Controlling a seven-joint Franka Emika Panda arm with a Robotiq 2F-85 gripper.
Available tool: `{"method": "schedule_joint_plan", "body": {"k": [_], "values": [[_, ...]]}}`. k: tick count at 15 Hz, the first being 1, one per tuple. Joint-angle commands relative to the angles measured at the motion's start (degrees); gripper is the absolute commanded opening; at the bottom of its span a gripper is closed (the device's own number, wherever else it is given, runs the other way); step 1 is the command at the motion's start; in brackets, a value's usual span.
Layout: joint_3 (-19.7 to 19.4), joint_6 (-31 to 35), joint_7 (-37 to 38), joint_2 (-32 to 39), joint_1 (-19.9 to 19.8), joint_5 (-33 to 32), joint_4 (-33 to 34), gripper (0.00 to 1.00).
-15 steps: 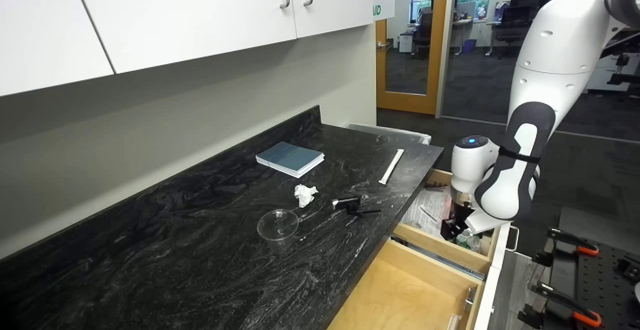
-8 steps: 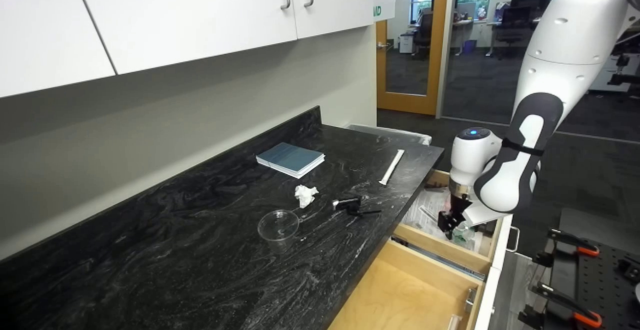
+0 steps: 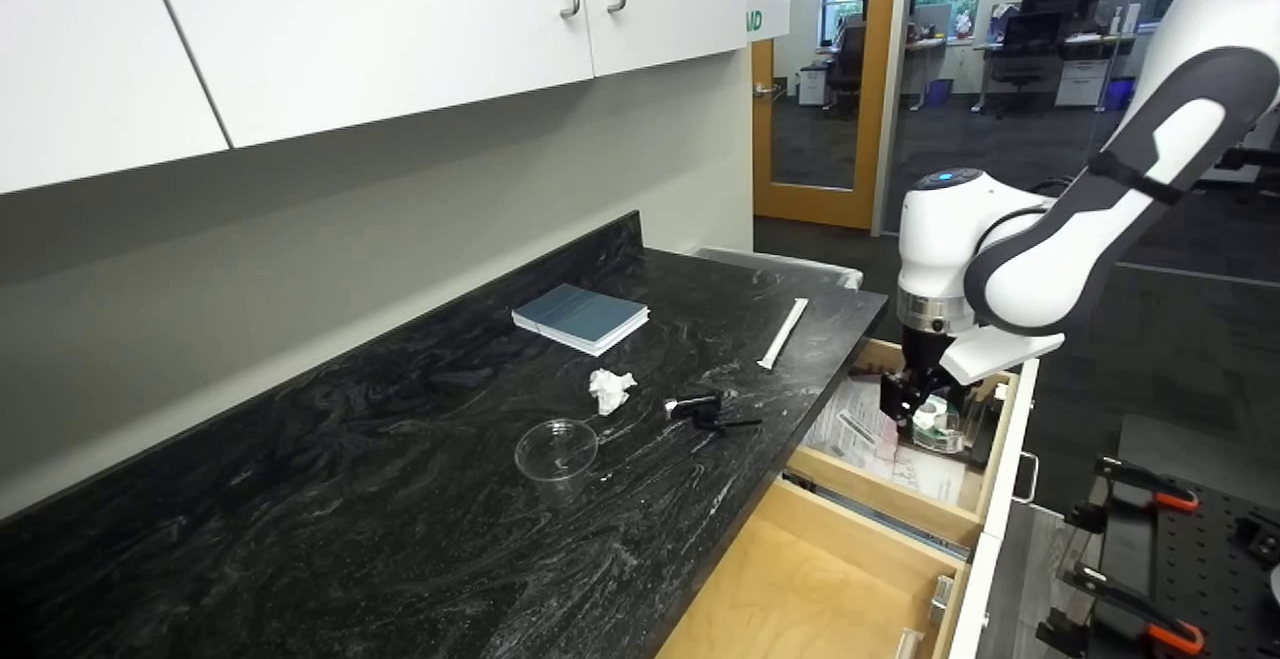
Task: Open the first and second top drawers from the right of the cabinet. Pick up the tape from the first drawer and put it in the second drawer.
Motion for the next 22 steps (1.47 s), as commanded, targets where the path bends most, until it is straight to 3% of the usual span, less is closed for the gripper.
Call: {"method": "schedule_joint_plan", "body": {"k": [1,5,6,8,11,12,16,19,22], "values": [[9.54,-8.33,-0.63,-10.74,-2.55,1.19,-2.12,0.64],[20.60,-6.49,1.54,-13.90,-0.75,4.31,-2.29,0.64],[19.86,-6.92,0.07,-11.60,-3.39,3.83,-0.89,0.89],[22.73,-6.93,1.15,-12.56,-2.41,4.40,-1.11,0.89],[22.71,-6.91,1.17,-12.66,-2.39,4.44,-1.38,0.89],[22.41,-5.12,0.16,-11.53,-2.09,5.64,-1.49,0.64],[26.84,5.60,0.73,-2.50,0.24,6.21,2.30,0.64],[29.61,12.96,6.17,6.18,1.21,-3.20,5.47,0.64],[25.90,14.11,15.83,14.24,5.54,-18.21,11.40,0.64]]}}
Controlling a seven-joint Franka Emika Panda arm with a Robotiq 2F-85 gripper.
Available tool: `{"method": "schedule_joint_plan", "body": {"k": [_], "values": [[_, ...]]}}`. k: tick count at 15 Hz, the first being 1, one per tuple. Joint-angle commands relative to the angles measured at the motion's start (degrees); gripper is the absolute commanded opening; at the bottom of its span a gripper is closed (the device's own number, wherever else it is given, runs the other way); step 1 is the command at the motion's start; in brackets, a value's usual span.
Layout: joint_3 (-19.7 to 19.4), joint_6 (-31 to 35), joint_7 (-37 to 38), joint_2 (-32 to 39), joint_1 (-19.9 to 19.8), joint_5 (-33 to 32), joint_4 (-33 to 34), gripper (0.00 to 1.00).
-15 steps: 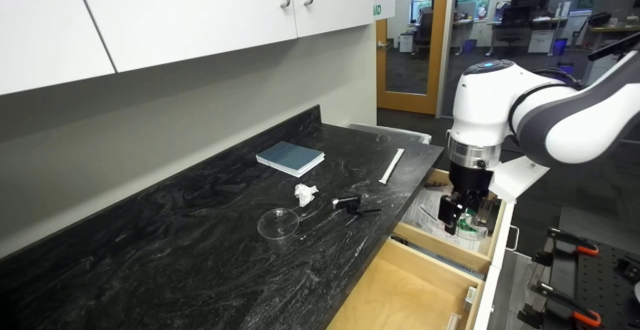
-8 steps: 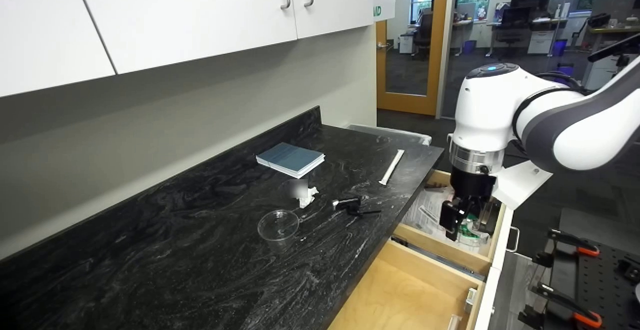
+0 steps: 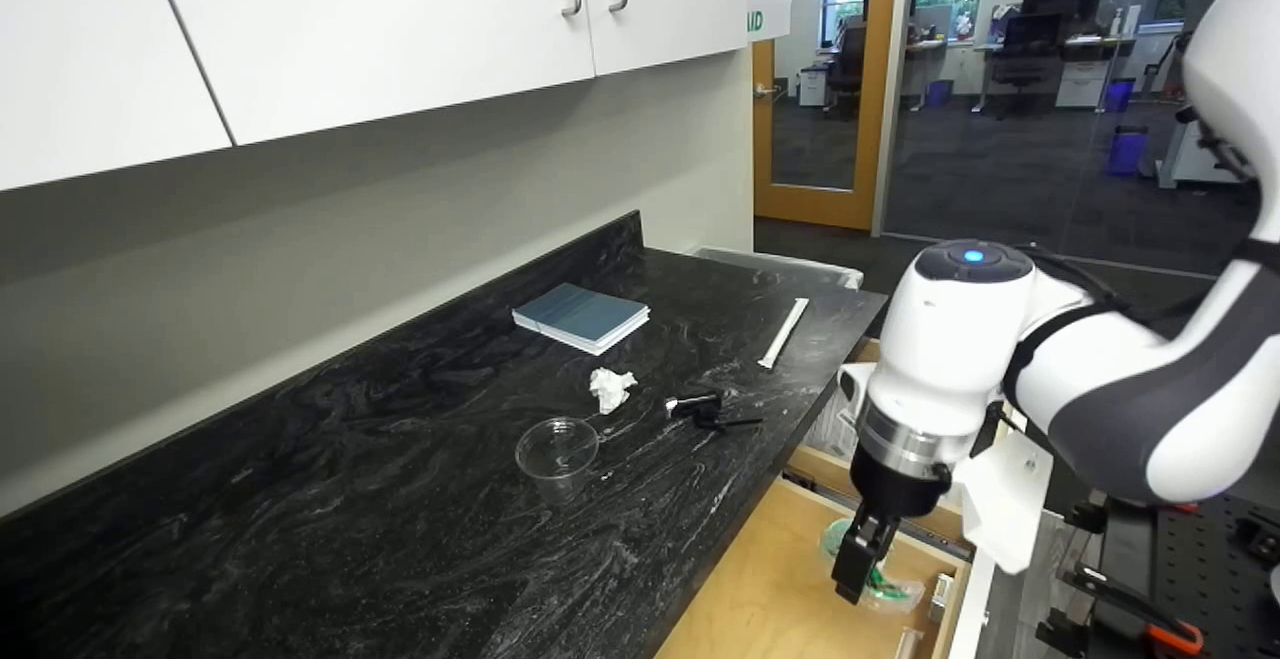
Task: Open the first and second top drawers from the right of the cabinet. Pick up the tape from the first drawer and put it in the second drawer.
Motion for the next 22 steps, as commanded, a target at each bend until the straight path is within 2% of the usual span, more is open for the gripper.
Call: {"method": "schedule_joint_plan", "body": {"k": [1,3,5,7,8,11,12,15,17,22], "values": [[-5.37,0.74,10.13,11.06,5.39,-14.85,9.26,0.64],[-8.21,-0.17,13.82,16.61,8.64,-19.82,14.28,0.64],[-9.53,0.25,14.69,21.89,10.48,-21.17,18.33,0.64],[-9.36,0.66,13.42,26.25,11.11,-20.33,21.57,0.64],[-11.97,1.37,10.06,27.62,14.56,-16.16,22.70,0.64],[-13.07,1.30,7.40,30.63,16.88,-12.06,25.82,0.64],[-13.38,1.21,6.49,30.90,17.60,-10.47,26.36,0.97],[-14.01,1.93,3.96,28.89,18.90,-6.74,25.69,1.00],[-13.67,1.88,2.26,24.95,18.81,-4.74,23.24,1.00],[-7.19,-4.87,-6.38,10.86,12.13,5.54,15.03,1.00]]}}
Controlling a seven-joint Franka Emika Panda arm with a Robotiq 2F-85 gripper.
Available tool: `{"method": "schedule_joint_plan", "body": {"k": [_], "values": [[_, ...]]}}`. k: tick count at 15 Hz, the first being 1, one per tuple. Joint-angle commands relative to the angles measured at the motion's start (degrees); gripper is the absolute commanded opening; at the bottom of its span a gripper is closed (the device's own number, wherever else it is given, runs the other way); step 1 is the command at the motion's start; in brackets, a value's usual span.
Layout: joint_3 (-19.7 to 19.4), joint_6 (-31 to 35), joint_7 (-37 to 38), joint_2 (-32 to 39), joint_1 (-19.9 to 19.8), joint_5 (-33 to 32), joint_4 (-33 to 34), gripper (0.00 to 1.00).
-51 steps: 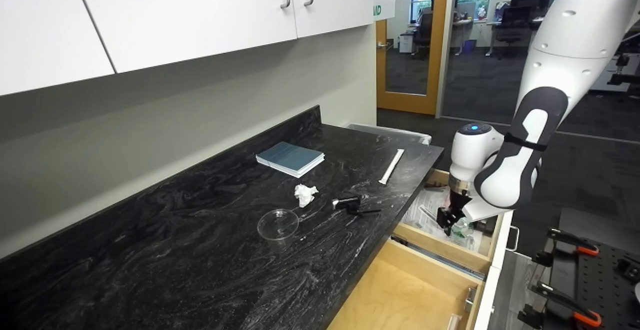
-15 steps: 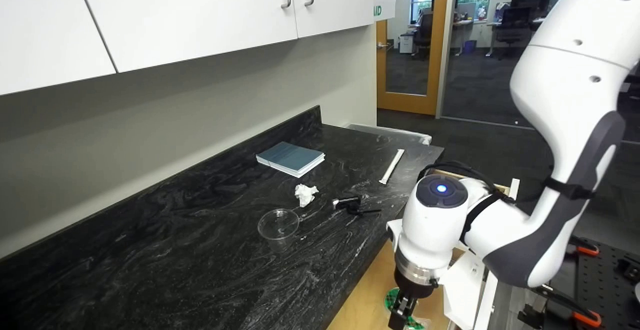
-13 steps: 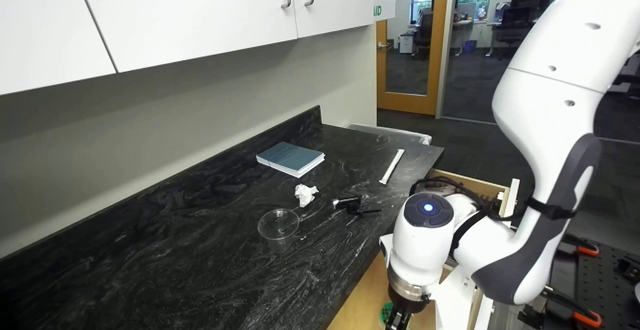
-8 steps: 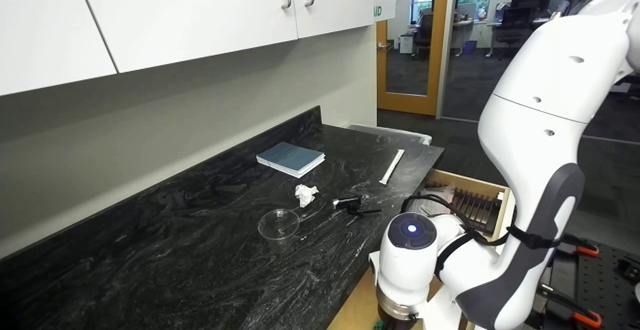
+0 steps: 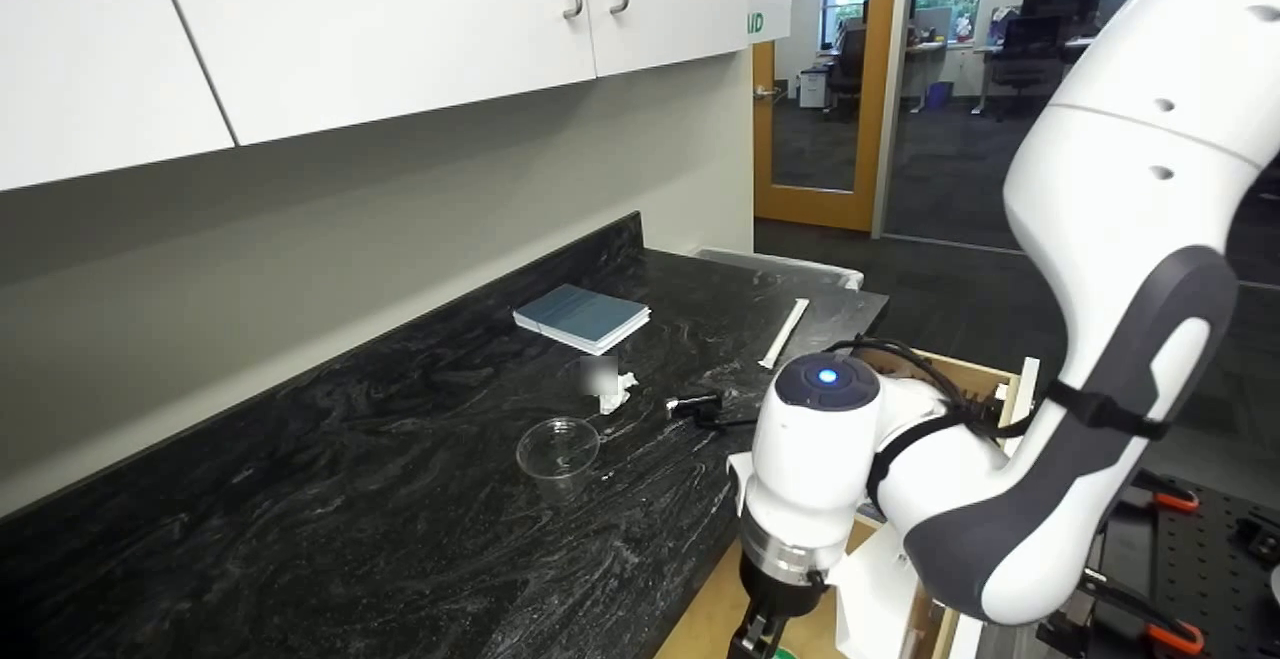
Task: Open the first and second top drawers from the right of the cabinet. Pick up the tape from the first drawer and put it in the second drawer.
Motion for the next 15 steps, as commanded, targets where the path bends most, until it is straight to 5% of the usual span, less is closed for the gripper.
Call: {"method": "schedule_joint_plan", "body": {"k": [1,7,12,15], "values": [[6.26,-6.24,-8.38,-13.33,-6.73,8.77,-8.54,1.00],[9.73,-20.49,-18.63,-30.32,-13.25,21.16,-12.29,1.00],[9.04,-28.44,-19.25,-37.93,-15.31,21.42,-11.68,1.00],[9.78,-27.29,-17.80,-36.42,-15.69,20.20,-10.55,1.00]]}}
